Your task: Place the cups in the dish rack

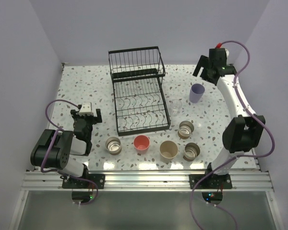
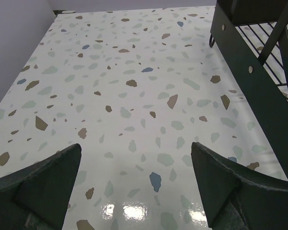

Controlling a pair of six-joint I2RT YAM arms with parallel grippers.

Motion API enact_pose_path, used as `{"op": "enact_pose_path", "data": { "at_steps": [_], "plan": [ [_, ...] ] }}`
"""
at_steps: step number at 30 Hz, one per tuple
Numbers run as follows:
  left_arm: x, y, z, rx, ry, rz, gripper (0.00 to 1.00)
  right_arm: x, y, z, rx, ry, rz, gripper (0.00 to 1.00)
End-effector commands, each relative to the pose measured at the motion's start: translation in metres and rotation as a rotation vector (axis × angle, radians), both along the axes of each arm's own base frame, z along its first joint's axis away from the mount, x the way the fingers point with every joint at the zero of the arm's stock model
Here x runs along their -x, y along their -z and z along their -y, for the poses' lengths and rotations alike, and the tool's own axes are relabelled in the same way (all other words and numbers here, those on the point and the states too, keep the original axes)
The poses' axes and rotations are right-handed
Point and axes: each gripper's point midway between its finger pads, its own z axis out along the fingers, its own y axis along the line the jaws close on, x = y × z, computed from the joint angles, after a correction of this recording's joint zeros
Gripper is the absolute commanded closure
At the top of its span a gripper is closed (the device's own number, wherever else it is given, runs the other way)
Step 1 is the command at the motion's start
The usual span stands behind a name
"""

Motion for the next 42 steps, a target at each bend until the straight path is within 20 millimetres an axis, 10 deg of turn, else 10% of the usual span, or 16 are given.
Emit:
{"op": "enact_pose_path", "data": {
  "at_steps": [1, 21, 42],
  "plan": [
    [-0.009, -0.027, -0.004, 0.014, -0.018, 0.107, 0.00, 0.036, 0.030, -0.006, -0.127, 0.030, -0.221, 0.06],
    [-0.009, -0.028, -0.003, 0.014, -0.017, 0.107, 0.00, 0.024, 0.135, 0.030, -0.150, 0.143, -0.460, 0.41],
    [-0.009, -0.027, -0.003, 0.014, -0.017, 0.106, 0.00, 0.002, 0.147, 0.027, -0.181, 0.133, -0.452, 1.00]
  ]
}}
